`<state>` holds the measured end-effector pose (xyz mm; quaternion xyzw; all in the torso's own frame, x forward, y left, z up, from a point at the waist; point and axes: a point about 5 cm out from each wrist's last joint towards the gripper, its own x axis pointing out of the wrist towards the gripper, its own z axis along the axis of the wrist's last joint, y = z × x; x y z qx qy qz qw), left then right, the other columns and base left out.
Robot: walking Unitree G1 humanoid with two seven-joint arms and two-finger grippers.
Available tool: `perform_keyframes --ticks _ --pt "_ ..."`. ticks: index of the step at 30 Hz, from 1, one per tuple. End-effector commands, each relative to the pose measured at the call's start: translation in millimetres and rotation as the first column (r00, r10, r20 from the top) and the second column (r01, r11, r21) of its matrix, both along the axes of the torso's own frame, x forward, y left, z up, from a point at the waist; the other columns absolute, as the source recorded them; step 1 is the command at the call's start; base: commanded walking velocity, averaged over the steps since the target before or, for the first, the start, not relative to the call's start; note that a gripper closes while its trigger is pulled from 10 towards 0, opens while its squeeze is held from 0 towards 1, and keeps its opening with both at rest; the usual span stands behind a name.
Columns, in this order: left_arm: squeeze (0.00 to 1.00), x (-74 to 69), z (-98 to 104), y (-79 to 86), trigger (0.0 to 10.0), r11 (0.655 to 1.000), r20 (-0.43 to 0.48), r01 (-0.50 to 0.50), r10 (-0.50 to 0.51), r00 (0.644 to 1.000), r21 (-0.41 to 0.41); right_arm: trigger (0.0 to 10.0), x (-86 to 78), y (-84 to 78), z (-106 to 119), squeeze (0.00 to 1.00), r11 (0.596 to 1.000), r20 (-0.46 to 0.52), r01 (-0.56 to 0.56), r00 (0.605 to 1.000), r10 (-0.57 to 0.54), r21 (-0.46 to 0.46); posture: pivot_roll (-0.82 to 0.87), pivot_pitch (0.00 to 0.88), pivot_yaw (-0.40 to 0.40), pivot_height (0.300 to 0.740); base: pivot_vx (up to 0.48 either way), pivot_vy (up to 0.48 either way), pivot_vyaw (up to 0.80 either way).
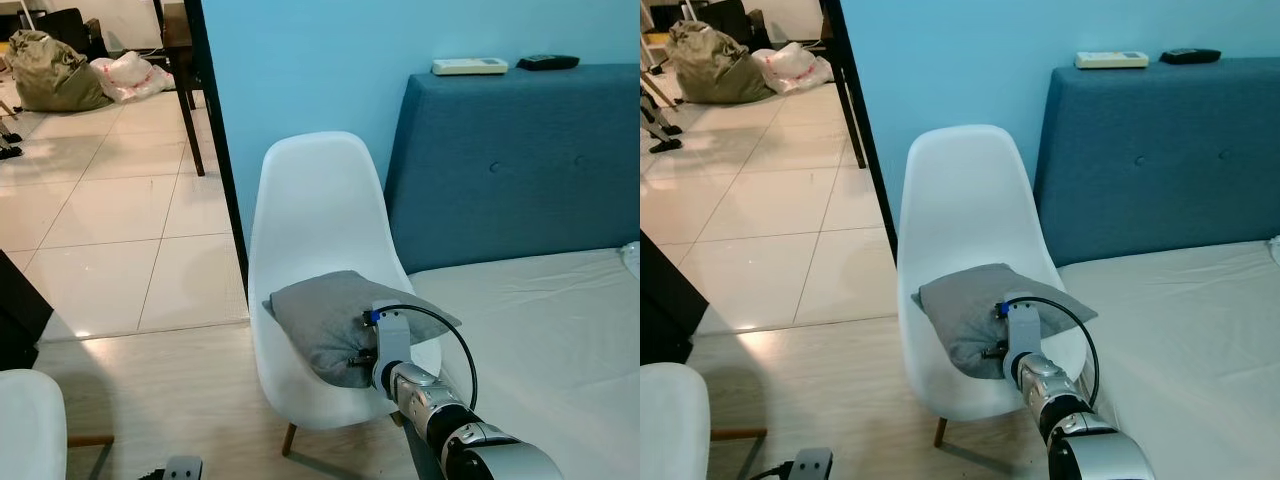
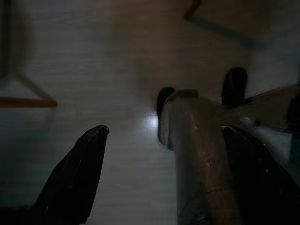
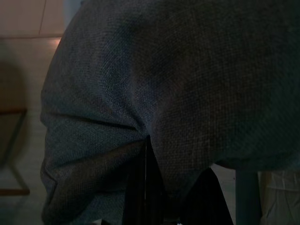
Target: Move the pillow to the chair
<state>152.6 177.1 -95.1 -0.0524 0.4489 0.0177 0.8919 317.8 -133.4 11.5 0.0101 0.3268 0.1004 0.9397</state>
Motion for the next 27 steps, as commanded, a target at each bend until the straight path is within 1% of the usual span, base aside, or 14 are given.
perform_keyframes --ticks 1,4,5,7,9,11,17,19,20,22,27 --pt "0.0 16.6 8.2 5.7 10.0 0.998 0.071 -0.062 0.062 0.996 -0.011 10.0 3.7 3.4 4.6 0.0 0.998 0.022 -0.052 0.998 0.053 -0.02 0.06 0.127 -0.017 0.685 0.0 0.0 0.0" --pt "0.0 32.1 16.7 11.1 10.0 0.994 0.133 -0.103 0.105 0.986 -0.024 10.0 -1.6 0.4 -1.6 0.0 0.995 -0.017 -0.082 0.997 0.081 -0.06 0.06 0.135 -0.022 0.67 0.0 0.0 0.0" --pt "0.0 32.1 16.7 11.1 10.0 0.994 0.133 -0.103 0.105 0.986 -0.024 10.0 -1.6 0.4 -1.6 0.0 0.995 -0.017 -0.082 0.997 0.081 -0.06 0.06 0.135 -0.022 0.67 0.0 0.0 0.0" --pt "0.0 41.8 22.8 15.9 10.0 0.99 0.174 -0.135 0.139 0.975 -0.034 10.0 -9.9 -5.2 -10.8 0.0 0.993 -0.071 -0.08 0.995 0.074 -0.089 0.06 0.138 -0.027 0.66 0.0 0.0 0.0" --pt "0.0 46.3 25.8 18.3 10.0 0.987 0.194 -0.153 0.159 0.968 -0.044 10.0 -15.2 -10.7 -16.4 0.0 0.992 -0.104 -0.066 0.993 0.054 -0.109 0.06 0.132 -0.028 0.65 0.0 0.0 0.0" --pt "0.0 47.9 26.8 18.8 10.0 0.987 0.2 -0.155 0.161 0.967 -0.046 10.0 -18.8 -16.9 -20.0 0.0 0.991 -0.124 -0.042 0.992 0.027 -0.127 0.07 0.131 -0.026 0.64 0.0 0.0 0.0" --pt "0.0 47.7 26.8 19.5 10.0 0.987 0.202 -0.156 0.162 0.966 -0.047 10.0 -23.3 -25.1 -24.2 0.0 0.989 -0.15 -0.006 0.988 -0.017 -0.148 0.07 0.126 -0.021 0.625 0.0 0.0 0.0" --pt "0.0 45.5 25.7 19.4 10.0 0.987 0.198 -0.154 0.16 0.967 -0.048 10.0 -26.5 -31.4 -27.0 0.0 0.982 -0.162 0.017 0.986 -0.048 -0.187 0.07 0.123 -0.019 0.62 0.0 0.0 0.0" --pt "0.0 45.5 25.7 19.4 10.0 0.987 0.198 -0.154 0.16 0.967 -0.048 10.0 -26.5 -31.4 -27.0 0.0 0.982 -0.162 0.017 0.986 -0.048 -0.187 0.07 0.123 -0.019 0.62 0.0 0.0 0.0" --pt "0.0 44.0 24.8 18.2 10.0 0.987 0.195 -0.15 0.157 0.968 -0.052 10.0 -27.8 -34.6 -28.1 0.0 0.974 -0.167 0.016 0.984 -0.055 -0.225 0.07 0.126 -0.018 0.62 0.0 0.0 0.0" --pt "0.0 43.8 24.6 16.8 10.0 0.987 0.196 -0.148 0.157 0.968 -0.057 10.0 -27.2 -36.1 -27.4 0.0 0.969 -0.161 0.01 0.986 -0.051 -0.245 0.08 0.128 -0.019 0.62 0.0 0.0 0.0"
